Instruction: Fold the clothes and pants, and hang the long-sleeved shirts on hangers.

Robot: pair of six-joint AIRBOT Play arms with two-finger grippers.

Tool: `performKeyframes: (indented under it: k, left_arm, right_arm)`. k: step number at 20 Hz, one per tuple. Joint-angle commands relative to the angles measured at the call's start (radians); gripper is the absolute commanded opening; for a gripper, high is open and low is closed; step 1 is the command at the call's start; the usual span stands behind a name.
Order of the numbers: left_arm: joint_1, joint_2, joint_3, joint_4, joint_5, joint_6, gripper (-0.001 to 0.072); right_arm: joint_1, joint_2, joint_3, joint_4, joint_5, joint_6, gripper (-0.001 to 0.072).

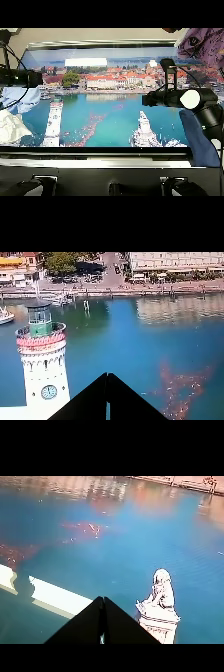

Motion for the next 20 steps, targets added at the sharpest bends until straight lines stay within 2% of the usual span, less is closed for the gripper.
performKeyframes:
  k: [1, 14, 15, 16, 17, 18, 19, 20]
  left_arm:
    - [0.000, 0.000, 0.000, 0.000, 0.000, 0.000, 0.0019]
    - [-0.002, 0.000, 0.000, -0.004, 0.000, -0.001, 0.0021]
    - [-0.001, 0.000, 0.000, -0.003, -0.002, -0.001, 0.0107]
    - [0.001, 0.000, 0.000, -0.003, -0.012, -0.035, 0.0563]
    - [0.008, -0.001, 0.000, 0.010, -0.025, -0.138, 0.0720]
    - [0.025, -0.001, 0.000, 0.045, -0.051, -0.223, 0.0720]
    - [0.059, 0.000, -0.008, 0.076, -0.093, -0.267, 0.0720]
    - [0.103, 0.004, -0.033, 0.093, -0.123, -0.266, 0.0720]
  right_arm:
    - [0.001, 0.000, 0.001, 0.000, 0.000, 0.000, 0.0030]
    - [0.001, 0.000, 0.001, 0.001, -0.006, 0.000, 0.0030]
    - [0.001, 0.000, 0.001, 0.001, -0.006, 0.000, 0.0030]
    - [0.001, 0.000, 0.001, 0.001, -0.006, 0.000, 0.0030]
    - [0.001, 0.000, 0.001, 0.001, -0.006, 0.000, 0.0030]
    - [0.001, 0.000, 0.001, 0.000, -0.006, 0.000, 0.0030]
    - [0.001, 0.000, 0.001, 0.001, -0.006, 0.000, 0.0030]
    - [0.001, 0.000, 0.001, 0.001, -0.006, 0.000, 0.0030]
